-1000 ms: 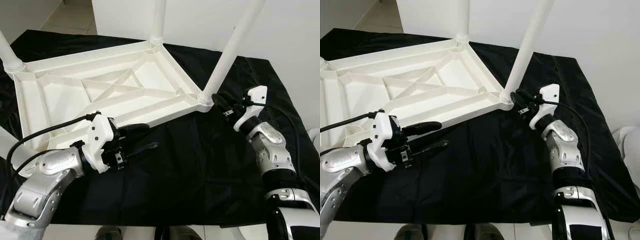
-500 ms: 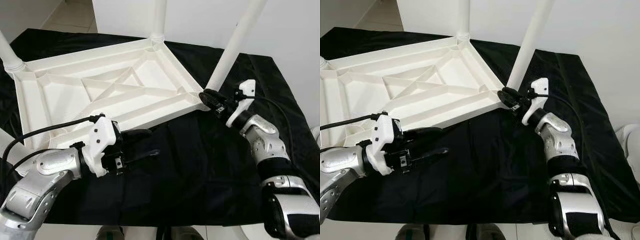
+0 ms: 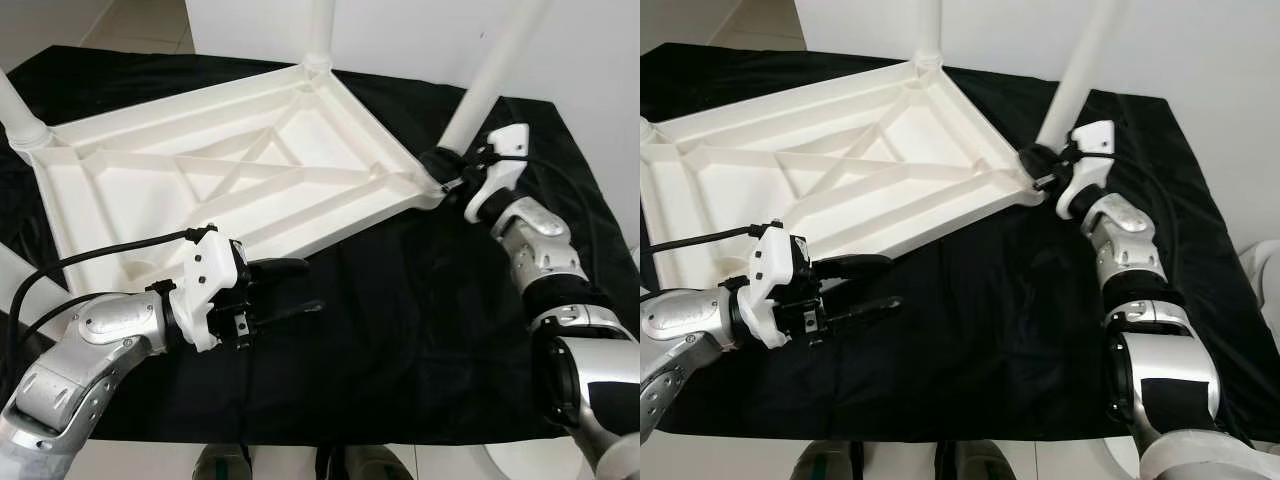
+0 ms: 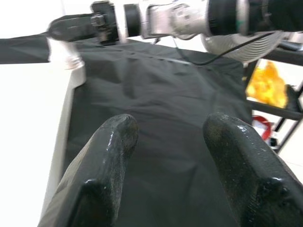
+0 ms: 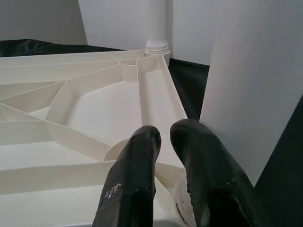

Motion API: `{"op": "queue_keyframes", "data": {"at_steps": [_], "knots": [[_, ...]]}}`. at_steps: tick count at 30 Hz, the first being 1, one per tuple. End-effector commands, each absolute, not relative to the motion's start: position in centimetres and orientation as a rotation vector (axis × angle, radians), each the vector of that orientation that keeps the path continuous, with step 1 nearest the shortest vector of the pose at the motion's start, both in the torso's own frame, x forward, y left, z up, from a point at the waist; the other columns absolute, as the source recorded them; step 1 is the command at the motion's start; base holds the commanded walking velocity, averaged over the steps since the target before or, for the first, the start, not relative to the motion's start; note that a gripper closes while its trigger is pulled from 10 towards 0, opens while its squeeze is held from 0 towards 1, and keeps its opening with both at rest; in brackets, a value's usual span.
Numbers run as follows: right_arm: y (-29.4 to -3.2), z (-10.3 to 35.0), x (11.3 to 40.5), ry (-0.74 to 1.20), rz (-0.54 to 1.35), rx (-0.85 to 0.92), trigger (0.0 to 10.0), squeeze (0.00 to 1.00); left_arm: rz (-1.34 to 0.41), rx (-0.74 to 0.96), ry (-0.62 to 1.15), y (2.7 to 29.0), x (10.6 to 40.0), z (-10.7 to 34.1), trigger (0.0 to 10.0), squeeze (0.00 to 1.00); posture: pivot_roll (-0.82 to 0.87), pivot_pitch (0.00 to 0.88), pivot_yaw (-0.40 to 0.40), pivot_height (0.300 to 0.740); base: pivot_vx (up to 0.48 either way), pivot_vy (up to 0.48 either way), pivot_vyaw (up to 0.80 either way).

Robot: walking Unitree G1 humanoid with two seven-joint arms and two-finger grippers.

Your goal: Building children table

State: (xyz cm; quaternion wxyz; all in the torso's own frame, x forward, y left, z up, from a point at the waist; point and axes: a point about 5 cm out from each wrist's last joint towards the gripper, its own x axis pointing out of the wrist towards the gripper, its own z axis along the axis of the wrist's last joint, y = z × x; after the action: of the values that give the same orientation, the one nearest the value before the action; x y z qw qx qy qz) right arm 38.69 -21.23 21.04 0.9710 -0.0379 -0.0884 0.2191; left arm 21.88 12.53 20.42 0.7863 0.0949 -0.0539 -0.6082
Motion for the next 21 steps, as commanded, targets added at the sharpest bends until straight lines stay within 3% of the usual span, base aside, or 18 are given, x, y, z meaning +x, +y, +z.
{"op": "queue_keyframes", "data": {"at_steps": [1,5,13,16,21], "knots": [[-22.9,21.6,38.7,-0.210,0.334,-0.072,10.0,0.00,-1.498,0.217,-0.108,12.0,20.5,20.3,10.0,0.00,0.12,0.196,-0.053,0.740,0.000,0.000,0.00],[-23.5,22.0,38.7,-0.238,0.283,-0.074,10.0,0.00,-1.522,0.210,-0.101,11.9,20.3,20.3,10.0,0.00,0.12,0.197,-0.052,0.740,0.000,0.000,0.00],[-20.2,20.9,37.9,-0.288,0.449,-0.098,10.0,0.00,-1.523,0.211,-0.077,11.8,20.0,20.0,10.0,0.00,0.12,0.196,-0.054,0.740,0.000,0.000,0.00],[-20.2,20.9,37.9,-0.288,0.449,-0.098,10.0,0.00,-1.523,0.211,-0.077,11.8,20.0,20.0,10.0,0.00,0.12,0.196,-0.054,0.740,0.000,0.000,0.00],[-17.4,19.5,36.1,-0.360,0.487,-0.084,10.0,0.00,-1.273,0.220,-0.145,13.0,19.1,19.8,10.0,0.00,0.17,0.178,-0.067,0.740,0.000,0.000,0.00]]}}
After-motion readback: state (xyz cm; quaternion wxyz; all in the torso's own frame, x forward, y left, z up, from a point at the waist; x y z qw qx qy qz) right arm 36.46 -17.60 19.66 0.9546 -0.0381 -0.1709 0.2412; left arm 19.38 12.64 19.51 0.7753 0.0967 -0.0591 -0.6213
